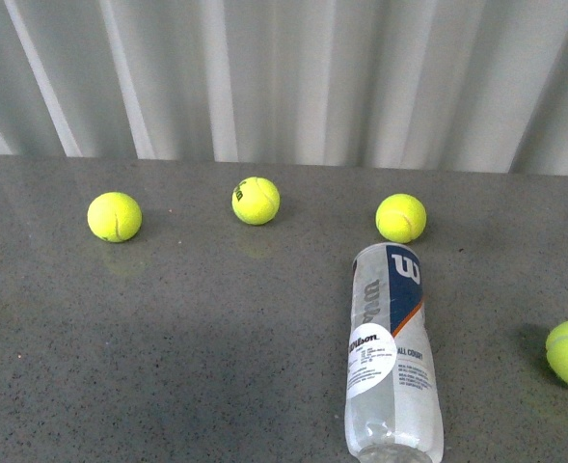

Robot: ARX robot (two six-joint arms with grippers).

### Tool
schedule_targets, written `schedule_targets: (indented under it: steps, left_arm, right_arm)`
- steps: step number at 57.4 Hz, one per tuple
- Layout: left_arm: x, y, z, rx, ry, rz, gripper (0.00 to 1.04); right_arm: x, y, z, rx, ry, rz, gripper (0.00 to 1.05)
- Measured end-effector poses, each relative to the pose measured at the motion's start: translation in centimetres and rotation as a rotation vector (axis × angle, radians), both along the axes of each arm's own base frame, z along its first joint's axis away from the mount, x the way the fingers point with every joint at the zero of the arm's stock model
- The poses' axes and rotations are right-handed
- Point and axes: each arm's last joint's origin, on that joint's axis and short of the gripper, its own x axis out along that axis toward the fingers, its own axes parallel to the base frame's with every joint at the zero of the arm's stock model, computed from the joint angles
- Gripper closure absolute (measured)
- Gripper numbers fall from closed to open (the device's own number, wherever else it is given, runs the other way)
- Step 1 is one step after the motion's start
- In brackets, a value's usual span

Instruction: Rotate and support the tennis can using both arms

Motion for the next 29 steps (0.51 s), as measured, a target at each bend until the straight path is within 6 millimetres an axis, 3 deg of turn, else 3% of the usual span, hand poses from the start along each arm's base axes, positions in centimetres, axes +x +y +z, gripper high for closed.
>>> schedule_targets:
  steps: [7, 12, 21, 29]
  left_arm:
    - [0.0, 0.0, 0.0, 0.0, 0.0, 0.0, 0.07]
    - [0.0, 0.0, 0.0, 0.0, 0.0, -0.001, 0.07]
    - [0.0, 0.0, 0.0, 0.0, 0.0, 0.0, 0.07]
    - [0.0, 0.0, 0.0, 0.0, 0.0, 0.0, 0.07]
  right_arm:
    - [6.2, 2.3, -2.0, 0.143, 0.228, 0.028, 0.07]
    - [8.1, 5.1, -3.3, 0.206, 0.353, 0.074, 0.07]
    - [8.1, 10.7, -6.6, 0.3, 0.519, 0.181, 0.07]
    - [7.3, 13.8, -10.3, 0.35, 0.62, 0.224, 0.07]
